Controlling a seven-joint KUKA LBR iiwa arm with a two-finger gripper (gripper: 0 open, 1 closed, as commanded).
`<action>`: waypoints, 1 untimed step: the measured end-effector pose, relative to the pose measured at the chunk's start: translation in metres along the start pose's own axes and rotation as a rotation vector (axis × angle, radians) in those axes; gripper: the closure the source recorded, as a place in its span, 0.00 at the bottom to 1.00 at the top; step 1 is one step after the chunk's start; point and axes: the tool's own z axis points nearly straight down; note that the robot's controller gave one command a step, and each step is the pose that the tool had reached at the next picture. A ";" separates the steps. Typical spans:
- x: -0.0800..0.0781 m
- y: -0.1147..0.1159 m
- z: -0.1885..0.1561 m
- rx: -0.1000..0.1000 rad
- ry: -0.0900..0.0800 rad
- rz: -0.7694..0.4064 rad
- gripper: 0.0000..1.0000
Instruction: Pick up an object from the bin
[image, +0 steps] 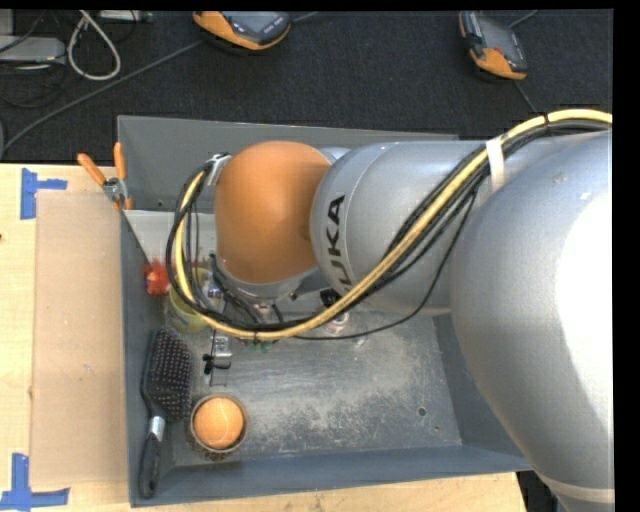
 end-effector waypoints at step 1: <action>0.000 0.000 0.000 0.000 0.000 0.000 0.00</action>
Offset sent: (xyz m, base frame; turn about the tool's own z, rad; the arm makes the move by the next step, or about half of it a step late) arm 0.0392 -0.0206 0.0083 0.0155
